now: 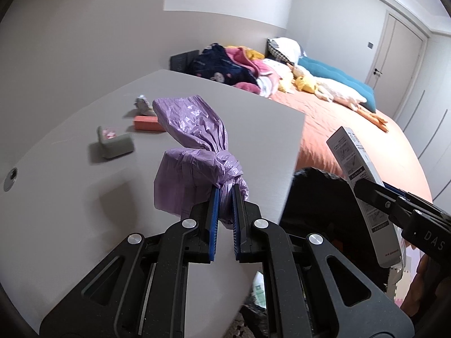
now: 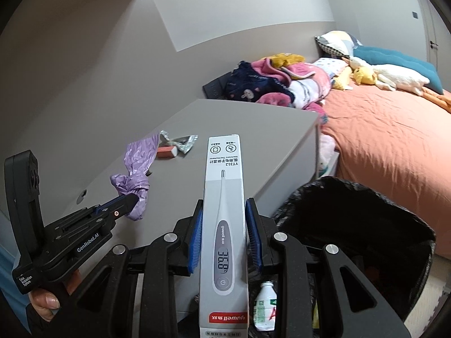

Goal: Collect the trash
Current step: 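Carry the purple bag and thermometer box over the black bin, then open both tools to drop the bag and box into the bin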

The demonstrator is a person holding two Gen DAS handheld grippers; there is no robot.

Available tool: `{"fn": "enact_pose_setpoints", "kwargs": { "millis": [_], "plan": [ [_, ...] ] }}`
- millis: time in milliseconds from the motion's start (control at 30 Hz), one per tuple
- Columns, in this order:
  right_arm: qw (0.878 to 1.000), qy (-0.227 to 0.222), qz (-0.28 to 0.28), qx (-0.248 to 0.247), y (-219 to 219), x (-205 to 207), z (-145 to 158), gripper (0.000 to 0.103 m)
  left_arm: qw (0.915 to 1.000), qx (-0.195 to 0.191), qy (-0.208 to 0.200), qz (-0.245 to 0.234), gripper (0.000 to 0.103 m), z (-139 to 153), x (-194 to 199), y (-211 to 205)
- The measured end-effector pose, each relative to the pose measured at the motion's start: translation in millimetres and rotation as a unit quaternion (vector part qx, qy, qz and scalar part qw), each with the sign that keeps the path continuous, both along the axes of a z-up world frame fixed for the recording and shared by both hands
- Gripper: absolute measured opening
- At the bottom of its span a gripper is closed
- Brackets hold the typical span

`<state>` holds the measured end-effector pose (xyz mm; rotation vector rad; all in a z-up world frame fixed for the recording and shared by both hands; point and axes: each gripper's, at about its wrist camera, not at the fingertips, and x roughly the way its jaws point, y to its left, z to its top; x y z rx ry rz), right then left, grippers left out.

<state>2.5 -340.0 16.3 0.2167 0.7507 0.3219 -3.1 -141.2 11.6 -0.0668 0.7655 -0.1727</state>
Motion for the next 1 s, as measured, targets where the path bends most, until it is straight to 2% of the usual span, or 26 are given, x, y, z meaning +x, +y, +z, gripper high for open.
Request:
{"fn": "enact_pose_setpoints", "kwargs": {
  "millis": [467,1000],
  "plan": [
    [0.998,-0.006,-0.063,-0.006,-67,-23,3,0.03,0.9978,0.007,0.002,-0.066,0.008,-1,-2,-63],
    [0.991,0.006,-0.137,-0.004,-135,-48,-8,0.03,0.9882,0.024,0.017,-0.15,0.008,-15,-7,-138]
  ]
}}
